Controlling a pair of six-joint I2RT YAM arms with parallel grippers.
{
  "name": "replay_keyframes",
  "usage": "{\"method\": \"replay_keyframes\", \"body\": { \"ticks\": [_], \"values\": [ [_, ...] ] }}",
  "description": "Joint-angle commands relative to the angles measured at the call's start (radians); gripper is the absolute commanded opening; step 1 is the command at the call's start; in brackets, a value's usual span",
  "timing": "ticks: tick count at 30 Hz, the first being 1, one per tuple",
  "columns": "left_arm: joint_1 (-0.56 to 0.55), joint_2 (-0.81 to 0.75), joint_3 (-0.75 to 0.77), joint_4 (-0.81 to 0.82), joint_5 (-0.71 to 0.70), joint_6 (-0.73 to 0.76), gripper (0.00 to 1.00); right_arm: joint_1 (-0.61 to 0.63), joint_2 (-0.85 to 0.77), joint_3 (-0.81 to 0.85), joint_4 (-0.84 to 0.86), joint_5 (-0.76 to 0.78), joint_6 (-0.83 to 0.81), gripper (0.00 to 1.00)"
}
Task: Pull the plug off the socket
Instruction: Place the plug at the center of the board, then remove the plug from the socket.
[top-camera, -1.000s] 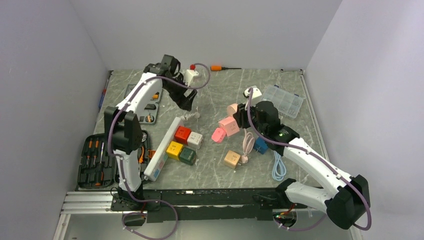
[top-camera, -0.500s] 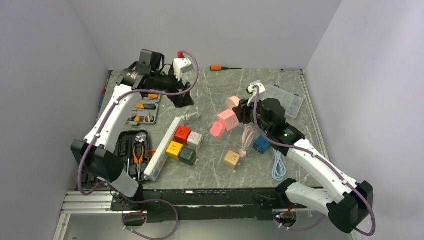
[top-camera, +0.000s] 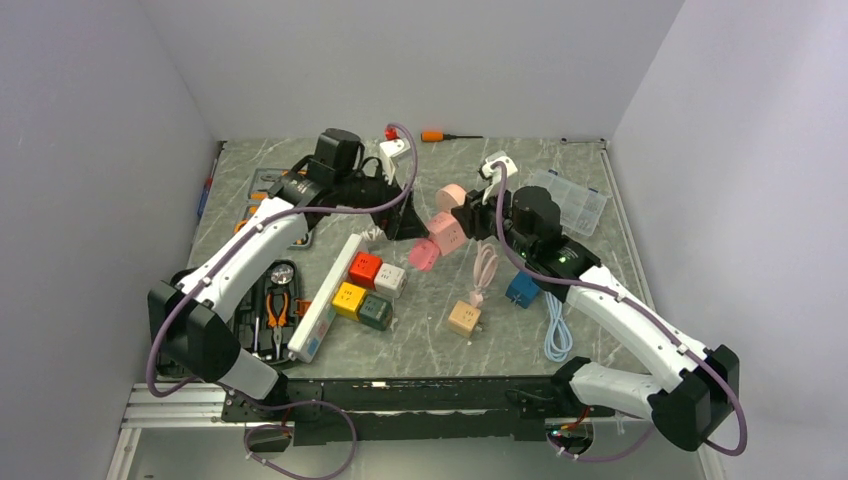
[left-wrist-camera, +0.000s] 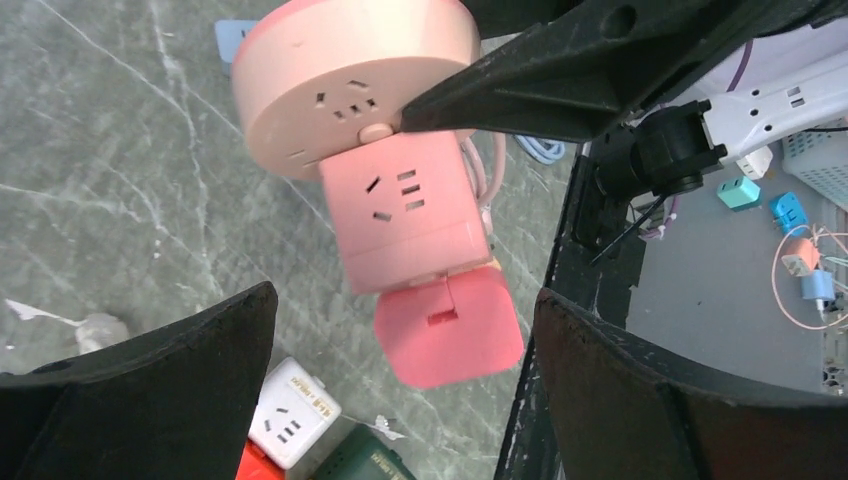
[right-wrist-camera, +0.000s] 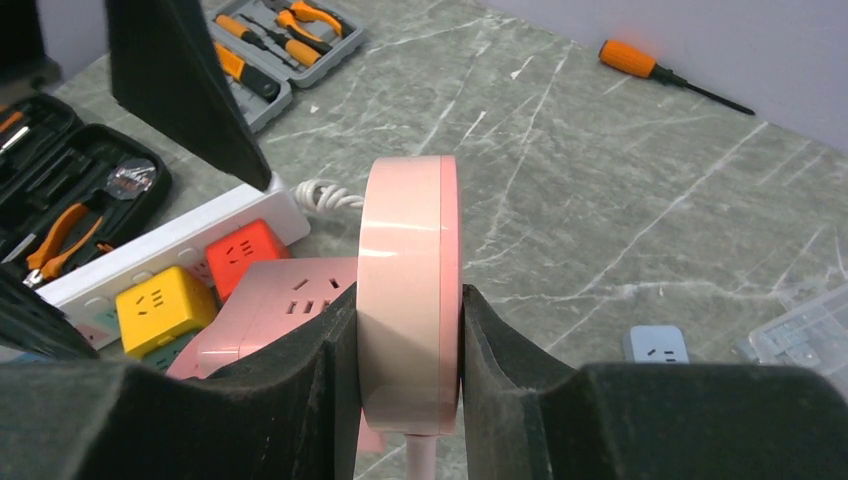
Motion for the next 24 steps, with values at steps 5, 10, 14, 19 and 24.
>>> {"method": "replay_keyframes", "body": {
  "ticks": [5, 10, 14, 19, 24],
  "values": [
    [-0.067, 0.009, -0.034, 0.175, -0.087, -0.112, 0.99, 0.027, 0.006, 0.100, 0.158, -0.023, -0.005, 0.00],
    [-0.096, 0.031, -0.046, 0.194, -0.110, -0.117, 0.99, 0.046, 0.014, 0.103, 0.172, -0.019, 0.002, 0.00],
    [-0.115, 0.024, -0.084, 0.203, -0.113, -0.103, 0.99, 0.062, 0.018, 0.102, 0.180, -0.006, 0.001, 0.00],
    [-0.121, 0.014, -0.131, 0.219, -0.117, -0.097, 0.99, 0.084, 0.018, 0.105, 0.194, 0.002, 0.002, 0.00],
    [-0.119, 0.002, -0.149, 0.224, -0.132, -0.102, 0.99, 0.111, 0.009, 0.101, 0.192, 0.042, -0.009, 0.00]
  ]
}}
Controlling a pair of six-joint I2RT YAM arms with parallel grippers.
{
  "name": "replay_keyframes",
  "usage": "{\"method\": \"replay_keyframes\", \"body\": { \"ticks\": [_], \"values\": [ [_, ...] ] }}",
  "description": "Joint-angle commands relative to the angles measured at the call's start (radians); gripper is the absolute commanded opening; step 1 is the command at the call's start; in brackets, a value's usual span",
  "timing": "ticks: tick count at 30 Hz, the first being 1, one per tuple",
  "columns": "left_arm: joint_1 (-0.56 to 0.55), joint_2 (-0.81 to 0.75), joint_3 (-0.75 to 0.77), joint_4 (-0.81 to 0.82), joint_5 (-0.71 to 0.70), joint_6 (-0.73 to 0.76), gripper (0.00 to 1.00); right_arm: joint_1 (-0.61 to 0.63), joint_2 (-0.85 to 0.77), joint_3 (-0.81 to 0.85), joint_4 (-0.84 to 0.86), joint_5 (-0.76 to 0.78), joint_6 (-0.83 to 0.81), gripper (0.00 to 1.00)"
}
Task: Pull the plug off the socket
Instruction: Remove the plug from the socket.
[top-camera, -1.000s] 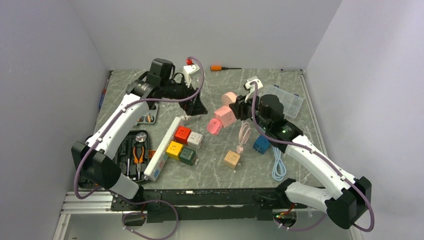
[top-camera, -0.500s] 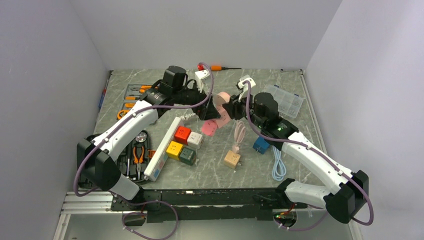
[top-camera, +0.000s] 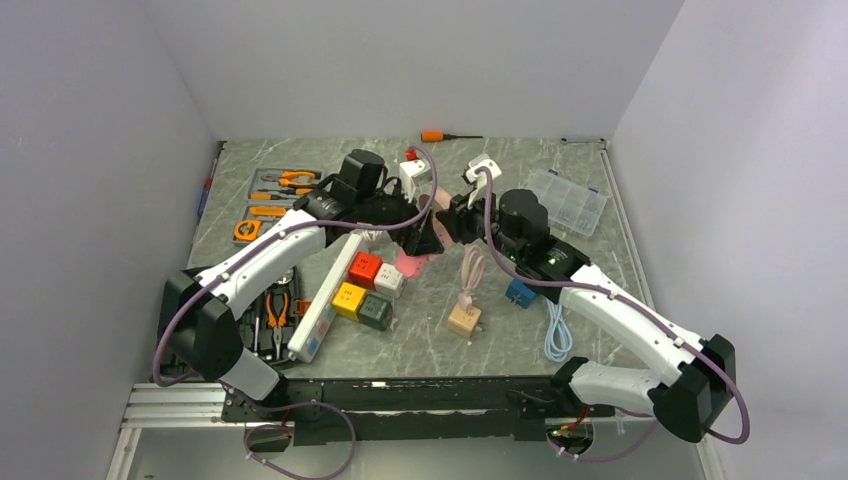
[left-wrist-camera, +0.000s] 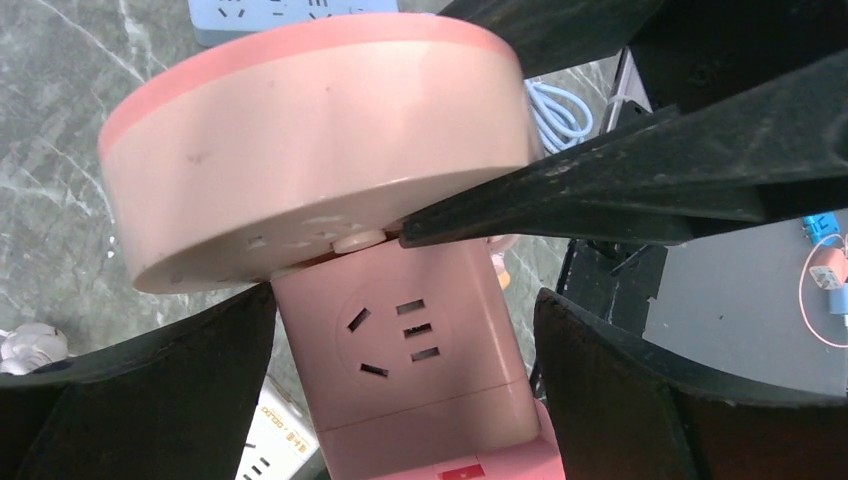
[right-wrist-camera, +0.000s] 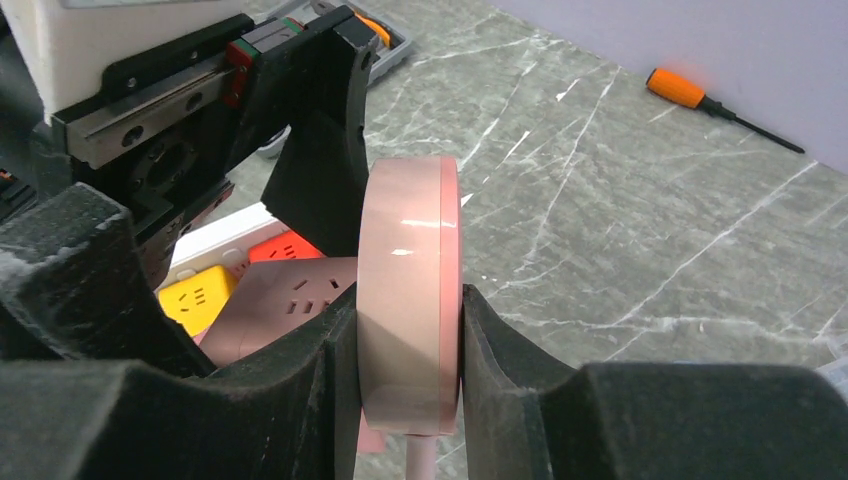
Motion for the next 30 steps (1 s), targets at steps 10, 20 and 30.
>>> {"method": "replay_keyframes", "body": {
  "ticks": [10, 20, 30],
  "values": [
    [0.042, -0.076, -0.010, 0.035, 0.002, -0.001, 0.05, 0.057, -0.061, 0.024, 0.148, 0.127, -0.010, 0.00],
    [0.068, -0.137, -0.029, 0.004, 0.087, 0.020, 0.00, 0.055, 0.001, 0.063, 0.095, 0.125, 0.044, 0.64],
    [0.059, -0.168, -0.028, -0.010, 0.074, 0.040, 0.00, 0.056, 0.101, 0.150, 0.074, 0.078, 0.078, 0.68]
  ]
}}
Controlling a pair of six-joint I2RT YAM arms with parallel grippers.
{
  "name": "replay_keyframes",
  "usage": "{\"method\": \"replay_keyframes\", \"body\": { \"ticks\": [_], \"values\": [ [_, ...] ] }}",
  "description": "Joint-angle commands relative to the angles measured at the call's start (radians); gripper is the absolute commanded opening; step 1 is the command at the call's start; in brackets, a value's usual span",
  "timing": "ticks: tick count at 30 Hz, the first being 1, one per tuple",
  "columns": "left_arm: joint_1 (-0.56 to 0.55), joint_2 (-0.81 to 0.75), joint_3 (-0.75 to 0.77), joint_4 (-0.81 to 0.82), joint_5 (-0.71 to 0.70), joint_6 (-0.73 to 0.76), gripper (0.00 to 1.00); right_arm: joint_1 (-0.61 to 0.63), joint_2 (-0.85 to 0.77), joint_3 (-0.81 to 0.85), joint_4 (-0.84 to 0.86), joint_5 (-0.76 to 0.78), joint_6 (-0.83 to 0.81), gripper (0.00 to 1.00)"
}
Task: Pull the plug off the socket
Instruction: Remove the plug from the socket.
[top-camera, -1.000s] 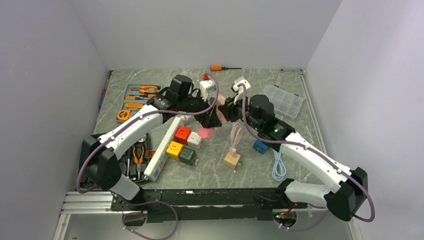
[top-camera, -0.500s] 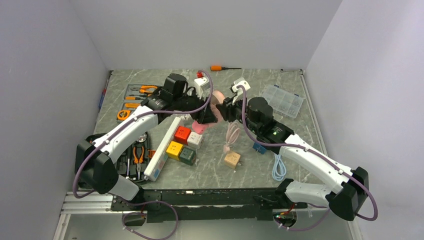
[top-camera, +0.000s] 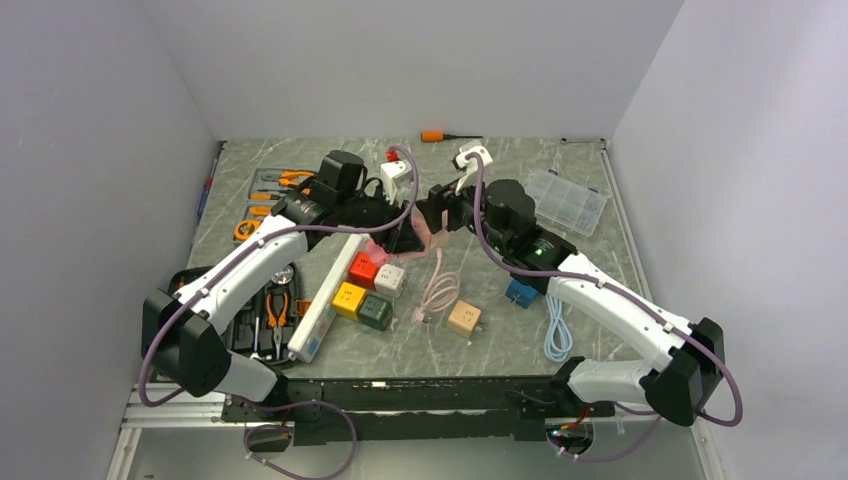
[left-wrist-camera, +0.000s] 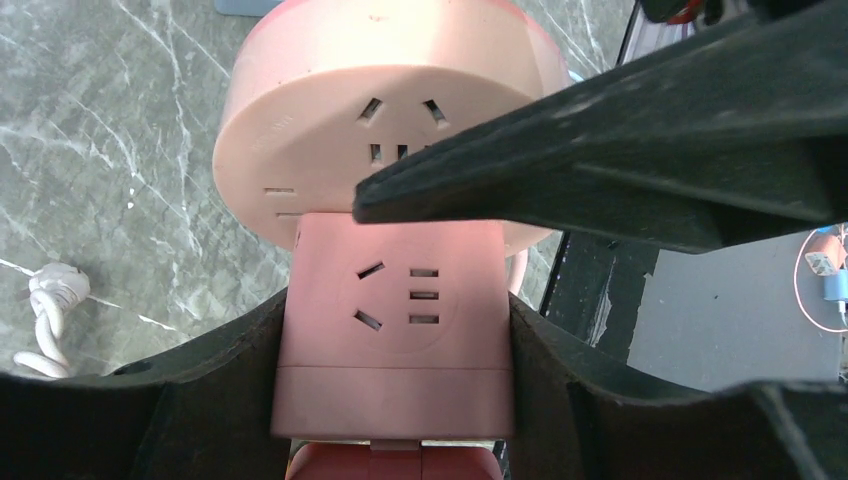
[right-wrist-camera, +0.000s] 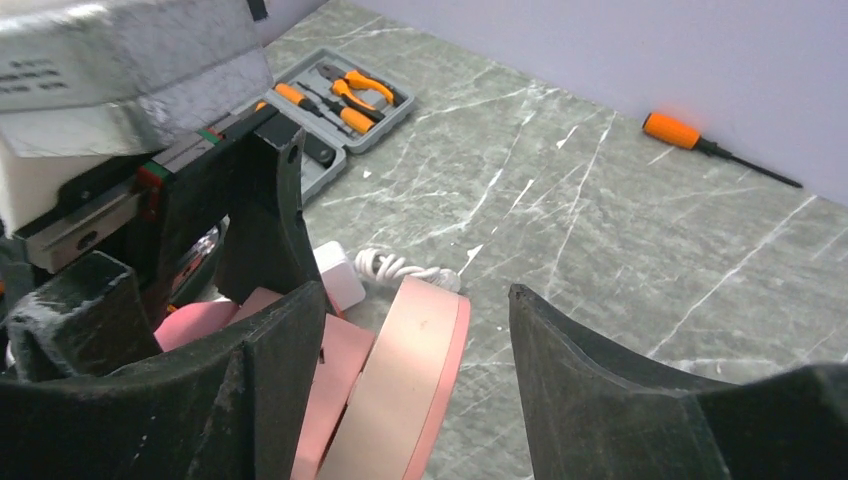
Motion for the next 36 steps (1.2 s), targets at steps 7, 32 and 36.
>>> {"method": "replay_keyframes", "body": {
  "ticks": [7, 32, 36],
  "values": [
    [-0.004, -0.088, 0.032, 0.049, -0.032, 0.074, 0.00, -0.002, 0.023, 0.010, -0.004, -0.027, 0.115, 0.67],
    [-0.004, -0.142, 0.027, 0.030, -0.202, 0.132, 0.00, 0.001, 0.090, -0.036, 0.075, -0.131, 0.313, 0.29],
    [-0.004, -0.148, 0.026, 0.027, -0.179, 0.111, 0.00, 0.004, 0.095, -0.061, 0.154, -0.156, 0.331, 0.07]
  ]
}}
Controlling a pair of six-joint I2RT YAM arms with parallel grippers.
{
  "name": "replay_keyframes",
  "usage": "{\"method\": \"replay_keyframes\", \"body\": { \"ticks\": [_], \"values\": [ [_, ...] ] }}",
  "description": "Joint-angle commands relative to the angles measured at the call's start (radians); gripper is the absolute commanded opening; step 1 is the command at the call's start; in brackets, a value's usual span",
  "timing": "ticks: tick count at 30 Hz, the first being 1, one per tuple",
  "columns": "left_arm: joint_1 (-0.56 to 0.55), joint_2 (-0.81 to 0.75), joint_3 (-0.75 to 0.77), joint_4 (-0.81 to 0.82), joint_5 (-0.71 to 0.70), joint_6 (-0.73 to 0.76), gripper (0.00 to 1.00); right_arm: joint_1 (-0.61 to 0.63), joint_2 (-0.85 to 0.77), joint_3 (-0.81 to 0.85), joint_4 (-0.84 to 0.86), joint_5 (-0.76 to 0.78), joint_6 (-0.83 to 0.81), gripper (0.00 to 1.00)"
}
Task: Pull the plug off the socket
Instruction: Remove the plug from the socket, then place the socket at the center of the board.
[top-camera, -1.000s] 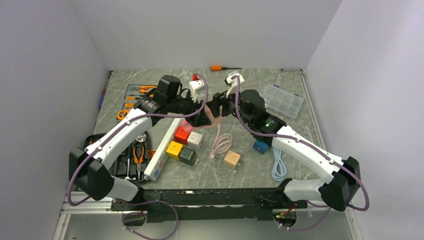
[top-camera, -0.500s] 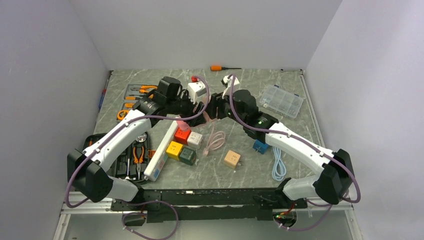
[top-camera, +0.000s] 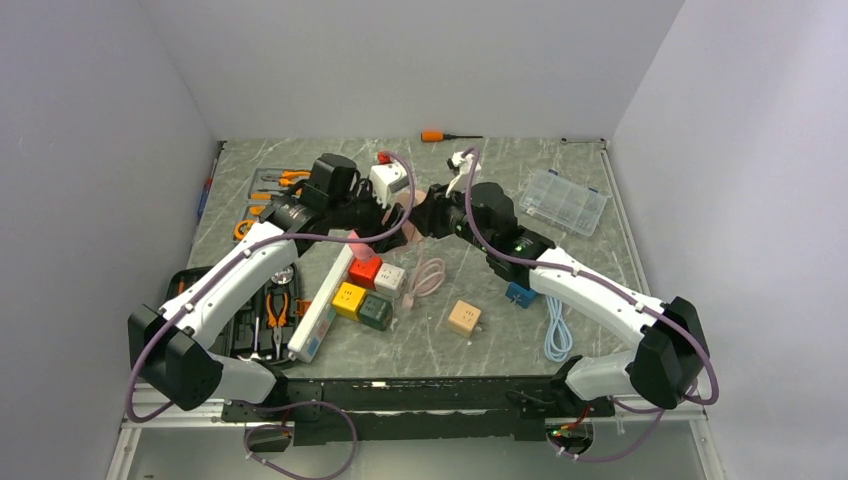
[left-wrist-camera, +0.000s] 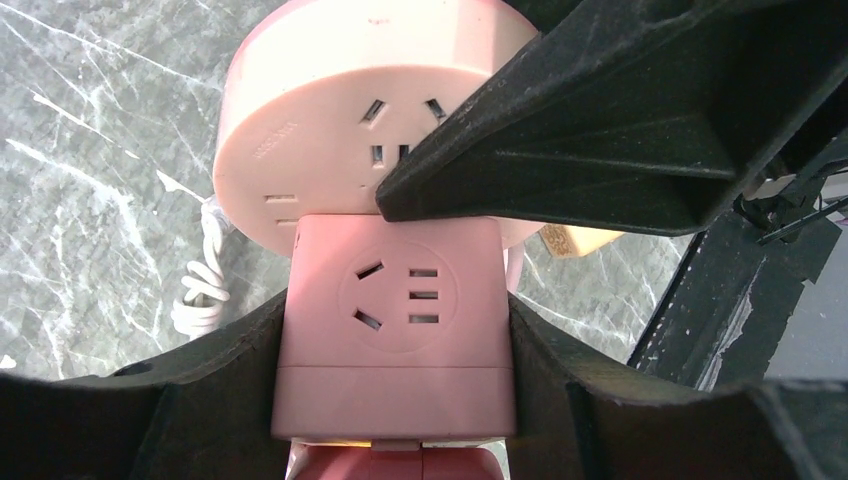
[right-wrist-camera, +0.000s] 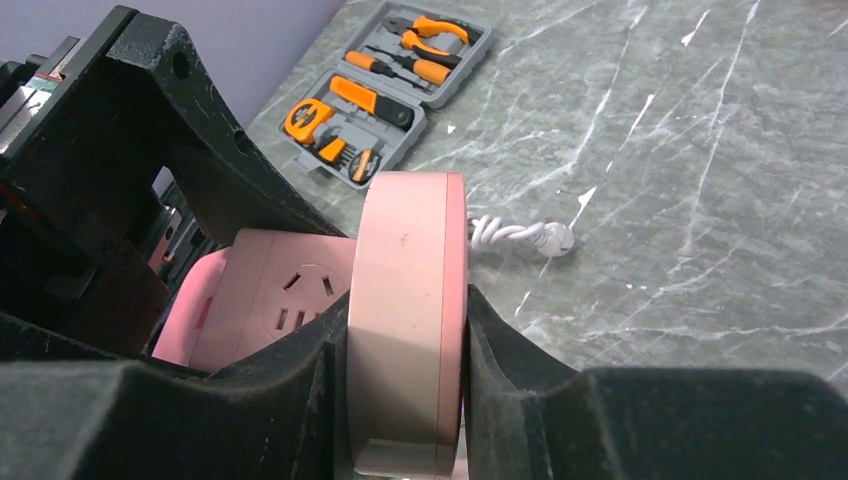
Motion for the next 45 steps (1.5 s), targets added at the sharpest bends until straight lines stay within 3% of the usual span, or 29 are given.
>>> {"method": "replay_keyframes", "body": {
  "ticks": [1, 5, 12, 23, 28, 37, 43, 45],
  "values": [
    [0.002, -0.076, 0.026, 0.120, 0.087, -0.035, 0.00, 0.008, -0.013, -0.027, 0.111, -0.055, 0.021, 0.02],
    [0.002, -0.068, 0.043, 0.115, 0.104, -0.044, 0.00, 0.013, 0.012, -0.018, 0.085, 0.000, -0.028, 0.00],
    [0.012, -0.037, 0.162, 0.027, 0.097, 0.031, 0.00, -0.009, 0.051, -0.012, -0.052, 0.265, -0.163, 0.00],
    [0.026, -0.058, 0.249, -0.159, 0.024, 0.142, 0.00, -0.086, 0.094, -0.027, -0.124, 0.385, -0.283, 0.00],
    [0.036, -0.119, 0.201, -0.140, 0.072, 0.131, 0.00, -0.145, 0.144, 0.001, -0.129, 0.319, -0.238, 0.00],
    [0.017, -0.128, 0.081, -0.164, 0.075, 0.169, 0.00, -0.238, 0.421, 0.225, -0.245, 0.269, -0.157, 0.00],
    [-0.004, -0.121, -0.052, -0.083, 0.091, 0.147, 0.00, -0.302, 0.585, 0.416, -0.353, 0.286, -0.117, 0.00],
    [-0.030, -0.107, -0.098, -0.050, 0.096, 0.143, 0.00, -0.311, 0.633, 0.458, -0.388, 0.299, -0.107, 0.09]
  ]
}}
